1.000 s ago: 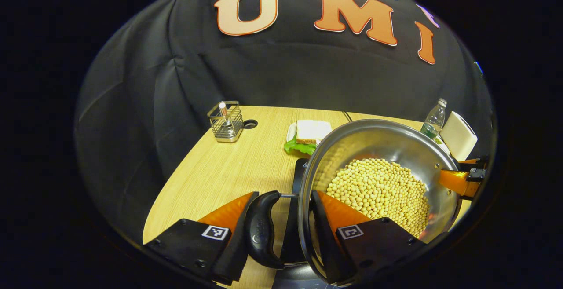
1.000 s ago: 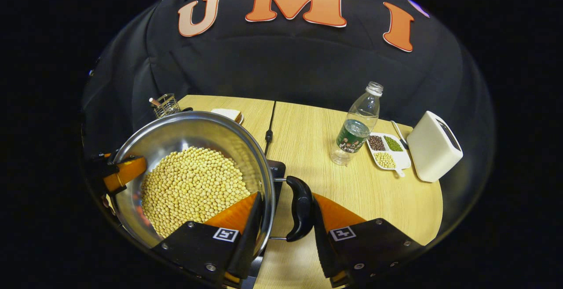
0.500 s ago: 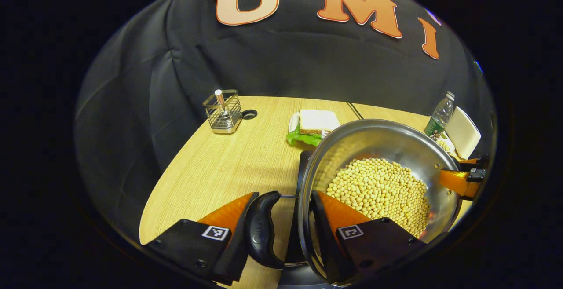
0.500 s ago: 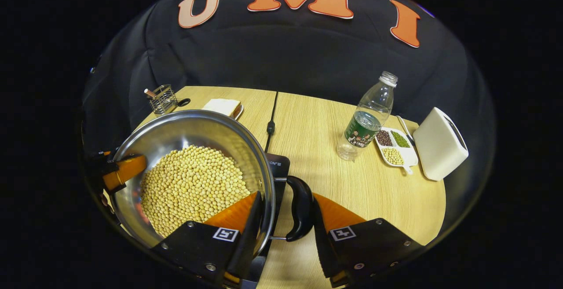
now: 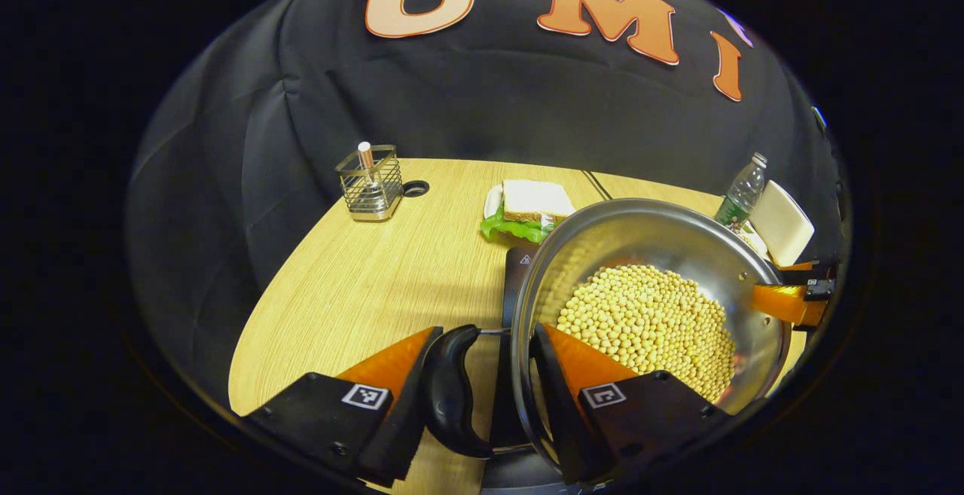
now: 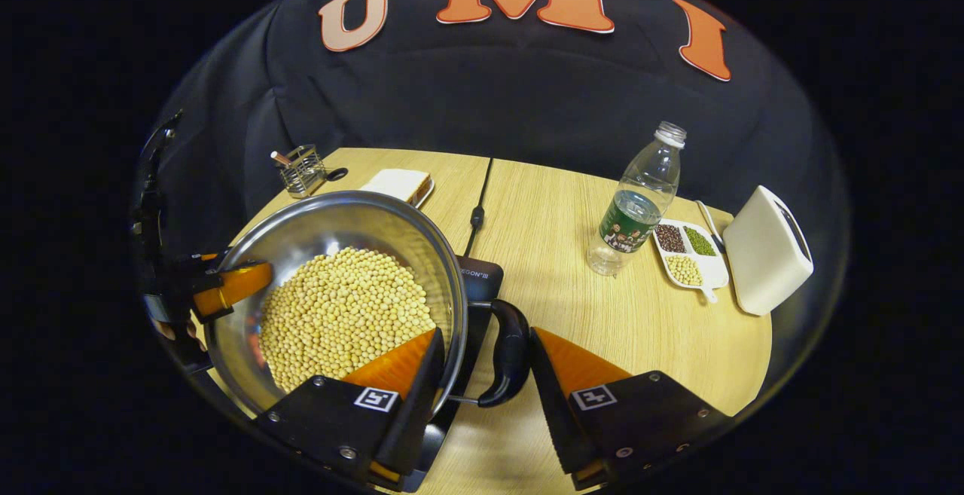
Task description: First push the handle of the pot to place it horizontally, then grasp the pot with both hands and set it on the induction cooktop.
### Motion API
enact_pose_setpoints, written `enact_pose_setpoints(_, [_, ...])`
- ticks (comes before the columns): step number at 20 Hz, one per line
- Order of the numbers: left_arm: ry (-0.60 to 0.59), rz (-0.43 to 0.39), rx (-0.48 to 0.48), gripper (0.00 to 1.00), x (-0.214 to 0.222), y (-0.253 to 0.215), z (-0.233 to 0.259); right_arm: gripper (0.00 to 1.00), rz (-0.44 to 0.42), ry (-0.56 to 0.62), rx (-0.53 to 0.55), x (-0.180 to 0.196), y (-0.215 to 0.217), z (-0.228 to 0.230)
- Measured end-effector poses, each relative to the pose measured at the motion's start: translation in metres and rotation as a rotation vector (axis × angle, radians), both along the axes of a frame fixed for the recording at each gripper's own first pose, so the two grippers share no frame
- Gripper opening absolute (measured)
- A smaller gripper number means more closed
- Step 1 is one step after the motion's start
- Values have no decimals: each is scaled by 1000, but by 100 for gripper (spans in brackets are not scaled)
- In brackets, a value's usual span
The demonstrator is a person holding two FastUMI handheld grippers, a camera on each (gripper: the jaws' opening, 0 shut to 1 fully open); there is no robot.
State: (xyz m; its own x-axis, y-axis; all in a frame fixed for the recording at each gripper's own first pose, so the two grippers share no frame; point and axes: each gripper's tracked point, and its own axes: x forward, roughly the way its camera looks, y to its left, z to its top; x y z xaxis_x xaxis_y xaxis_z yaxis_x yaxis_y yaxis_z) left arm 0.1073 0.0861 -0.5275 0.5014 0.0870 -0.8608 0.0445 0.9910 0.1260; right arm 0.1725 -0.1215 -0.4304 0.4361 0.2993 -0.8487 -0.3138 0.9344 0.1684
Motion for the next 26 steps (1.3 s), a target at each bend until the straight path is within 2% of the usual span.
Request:
enact_pose_setpoints(1, [-20, -6, 18, 77, 1, 0, 8, 71, -4, -36, 5, 5, -7, 13])
enact_pose_setpoints(2, [-40, -12, 34, 81, 5, -1, 15, 73, -6, -72, -2, 6, -13, 25])
enact_pose_setpoints(4, [-87, -12, 76, 81, 13, 1, 35, 77, 0, -145, -24, 2, -38, 61])
enact_pose_setpoints(6, [-162, -21, 107, 81, 23, -1, 63, 80, -26, -222, -21, 0, -70, 102])
enact_pose_setpoints(7, [-206, -32, 117, 78, 28, -2, 79, 81, -48, -258, -9, -2, -87, 124])
enact_pose_setpoints(8, [-259, -40, 120, 83, 34, -7, 98, 83, -75, -296, 4, -5, -108, 150])
enact_pose_setpoints(10, [-348, -39, 110, 83, 41, -18, 138, 84, -123, -383, 28, -9, -150, 202])
enact_pose_setpoints(13, [-485, -39, 83, 88, 50, -34, 212, 85, -180, -526, 37, -14, -207, 279])
enact_pose_setpoints(14, [-526, -42, 63, 85, 54, -40, 235, 85, -193, -570, 37, -15, -217, 304])
enact_pose_setpoints(16, [-613, -55, 29, 85, 54, -54, 283, 85, -206, -648, 38, -22, -235, 338])
enact_pose_setpoints(18, [-692, -63, 37, 81, 50, -61, 331, 85, -216, -725, 37, -29, -252, 377])
enact_pose_setpoints(19, [-727, -71, 29, 84, 49, -67, 350, 85, -225, -760, 39, -33, -260, 395])
enact_pose_setpoints(20, [-746, -90, 14, 87, 47, -75, 367, 89, -240, -792, 48, -36, -265, 409])
enact_pose_setpoints(21, [-758, -113, -7, 89, 42, -84, 379, 85, -254, -820, 73, -37, -267, 421])
enact_pose_setpoints(22, [-781, -116, -11, 92, 39, -87, 392, 85, -245, -834, 94, -38, -265, 429])
enact_pose_setpoints(23, [-802, -114, -5, 100, 34, -89, 408, 85, -243, -843, 97, -42, -268, 435])
enact_pose_setpoints(24, [-825, -102, 3, 100, 32, -87, 422, 90, -241, -857, 94, -45, -272, 440])
enact_pose_setpoints(25, [-850, -91, 5, 100, 27, -86, 435, 86, -239, -871, 86, -46, -276, 445])
enact_pose_setpoints(26, [-876, -77, 3, 100, 26, -84, 448, 93, -239, -888, 81, -48, -282, 453])
